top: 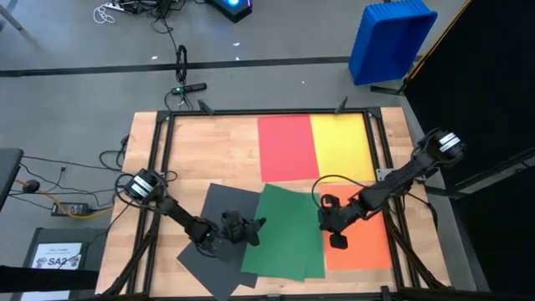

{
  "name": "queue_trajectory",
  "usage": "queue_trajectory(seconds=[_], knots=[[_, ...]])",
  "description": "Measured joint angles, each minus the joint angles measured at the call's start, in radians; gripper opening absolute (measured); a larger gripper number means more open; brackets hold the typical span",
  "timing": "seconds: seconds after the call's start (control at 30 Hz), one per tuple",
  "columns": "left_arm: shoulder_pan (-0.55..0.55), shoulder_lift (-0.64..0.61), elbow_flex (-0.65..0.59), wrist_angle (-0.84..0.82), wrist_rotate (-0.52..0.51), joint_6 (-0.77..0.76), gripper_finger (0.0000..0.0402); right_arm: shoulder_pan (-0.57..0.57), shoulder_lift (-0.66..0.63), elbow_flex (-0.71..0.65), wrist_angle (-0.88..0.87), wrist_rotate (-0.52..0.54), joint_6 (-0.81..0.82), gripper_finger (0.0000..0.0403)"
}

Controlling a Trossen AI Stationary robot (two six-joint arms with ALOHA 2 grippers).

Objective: Organize paper
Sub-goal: Stack the green colored paper on top of the green colored papers

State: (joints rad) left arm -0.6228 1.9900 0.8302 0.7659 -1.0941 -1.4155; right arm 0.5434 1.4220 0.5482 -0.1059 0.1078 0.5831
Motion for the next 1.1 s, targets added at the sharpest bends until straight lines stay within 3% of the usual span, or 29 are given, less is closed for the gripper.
queue_trajectory(seconds=[0.3, 0.83, 1.1], knots=[[0.001, 0.001, 0.022, -0.102, -0.057, -0.070, 0.0000, -0.007, 0.125, 0.062, 0.024, -0.011, 0.000, 0.0001], [0.036, 0.001, 0.075, -0.228, -0.030, -0.140, 0.0000, -0.049, 0.120, 0.060, 0.011, -0.019, 0.053, 0.0000], [0.040, 0.001, 0.092, -0.276, 0.030, -0.142, 0.0000, -0.049, 0.115, 0.057, 0.028, -0.023, 0.055, 0.0000]])
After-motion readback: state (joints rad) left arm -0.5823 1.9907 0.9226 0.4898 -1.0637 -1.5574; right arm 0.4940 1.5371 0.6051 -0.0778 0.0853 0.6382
